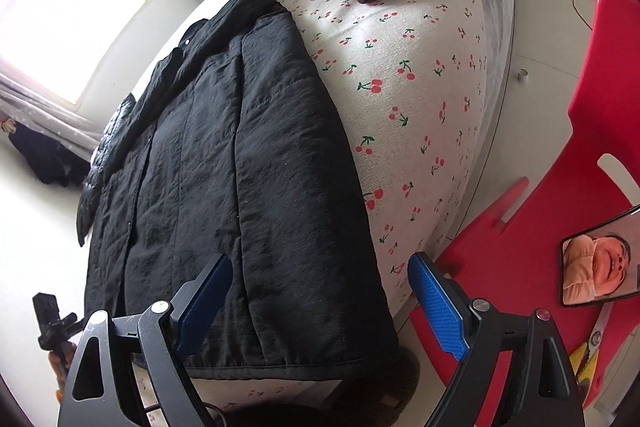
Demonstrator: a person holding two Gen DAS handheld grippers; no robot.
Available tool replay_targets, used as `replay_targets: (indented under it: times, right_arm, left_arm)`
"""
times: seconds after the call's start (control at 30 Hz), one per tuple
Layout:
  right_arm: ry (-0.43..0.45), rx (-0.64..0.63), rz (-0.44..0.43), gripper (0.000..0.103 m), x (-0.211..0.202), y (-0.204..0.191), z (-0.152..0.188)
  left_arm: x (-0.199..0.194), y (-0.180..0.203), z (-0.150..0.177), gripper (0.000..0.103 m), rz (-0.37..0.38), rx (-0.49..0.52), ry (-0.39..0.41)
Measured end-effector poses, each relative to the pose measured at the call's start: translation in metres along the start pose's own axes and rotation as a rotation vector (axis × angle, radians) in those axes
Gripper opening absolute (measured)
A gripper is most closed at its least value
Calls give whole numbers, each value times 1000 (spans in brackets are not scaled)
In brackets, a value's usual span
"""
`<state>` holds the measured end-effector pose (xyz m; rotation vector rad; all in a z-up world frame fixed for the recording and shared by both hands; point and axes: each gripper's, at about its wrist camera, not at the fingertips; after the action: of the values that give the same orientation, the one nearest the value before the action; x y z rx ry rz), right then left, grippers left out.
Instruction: Fold large clothes
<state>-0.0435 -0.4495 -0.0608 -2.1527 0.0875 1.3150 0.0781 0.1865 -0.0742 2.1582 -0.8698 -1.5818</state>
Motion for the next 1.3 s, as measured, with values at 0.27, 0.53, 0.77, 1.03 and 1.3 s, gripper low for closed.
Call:
replay_targets:
  times: [0.27, 0.53, 0.77, 1.03, 1.3]
  right_arm:
    - [-7, 48, -26, 90, 24, -1, 5]
    - [96, 12, 51, 57, 9, -25, 15]
    - [169, -37, 19, 13, -14, -45, 13]
    - [309, -92, -12, 6, -62, -78, 8]
    - [432, -172, -73, 6, -117, -120, 3]
  left_arm:
    - [3, 15, 12, 83, -11, 18, 29]
    - [-6, 12, 16, 34, -138, -22, 101]
    - [-13, 21, 13, 10, -164, -24, 216]
    - [-67, 58, 3, 7, -142, 23, 452]
    - [-114, 88, 3, 6, -67, 93, 571]
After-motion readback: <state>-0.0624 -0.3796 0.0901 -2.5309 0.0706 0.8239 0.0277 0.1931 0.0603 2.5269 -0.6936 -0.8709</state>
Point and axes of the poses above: each gripper's, at about its wrist camera, not at the fingertips, and x roughly the way its jaws point, y to its right, z to its underside, and after that the axes turned 1 degree about y, right-handed
